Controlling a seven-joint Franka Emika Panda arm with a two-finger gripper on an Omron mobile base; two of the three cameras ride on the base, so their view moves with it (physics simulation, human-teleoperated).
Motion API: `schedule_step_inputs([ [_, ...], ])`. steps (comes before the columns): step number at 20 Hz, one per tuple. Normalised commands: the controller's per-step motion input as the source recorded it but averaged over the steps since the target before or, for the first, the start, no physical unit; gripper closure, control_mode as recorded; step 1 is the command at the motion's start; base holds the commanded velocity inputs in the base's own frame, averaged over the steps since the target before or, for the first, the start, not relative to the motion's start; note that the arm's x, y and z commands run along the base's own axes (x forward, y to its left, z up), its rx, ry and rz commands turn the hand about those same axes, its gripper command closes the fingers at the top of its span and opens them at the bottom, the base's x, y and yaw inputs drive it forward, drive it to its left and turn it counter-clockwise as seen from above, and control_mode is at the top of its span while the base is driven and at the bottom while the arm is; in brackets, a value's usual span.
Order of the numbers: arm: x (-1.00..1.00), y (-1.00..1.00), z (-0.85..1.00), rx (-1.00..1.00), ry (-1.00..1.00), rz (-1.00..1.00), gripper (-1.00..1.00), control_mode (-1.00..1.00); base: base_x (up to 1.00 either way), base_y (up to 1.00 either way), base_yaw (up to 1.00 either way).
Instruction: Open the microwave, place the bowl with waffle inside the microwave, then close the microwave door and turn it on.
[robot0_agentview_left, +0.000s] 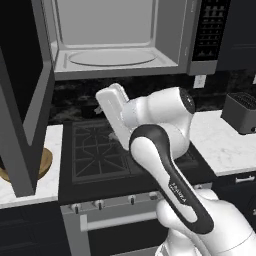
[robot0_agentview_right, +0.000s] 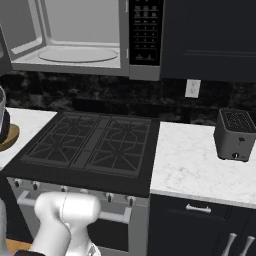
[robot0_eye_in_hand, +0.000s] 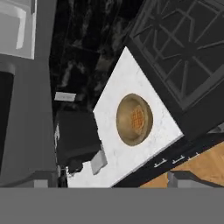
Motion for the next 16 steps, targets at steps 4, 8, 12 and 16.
schedule_step_inputs([
  [4, 0.72, 0.38, -0.62, -0.69, 0.17, 0.06, -1.00, -1.00, 0.00, 0.00, 0.00],
  [8, 0.69, 0.50, -0.97, -0.52, 0.02, 0.15, -1.00, -1.00, 0.00, 0.00, 0.00],
  [12, 0.84, 0.10, -0.88, -0.12, 0.11, 0.12, -1.00, -1.00, 0.00, 0.00, 0.00],
  [16, 0.89, -0.06, -0.58, 0.01, 0.16, 0.17, -1.00, -1.00, 0.00, 0.00, 0.00],
])
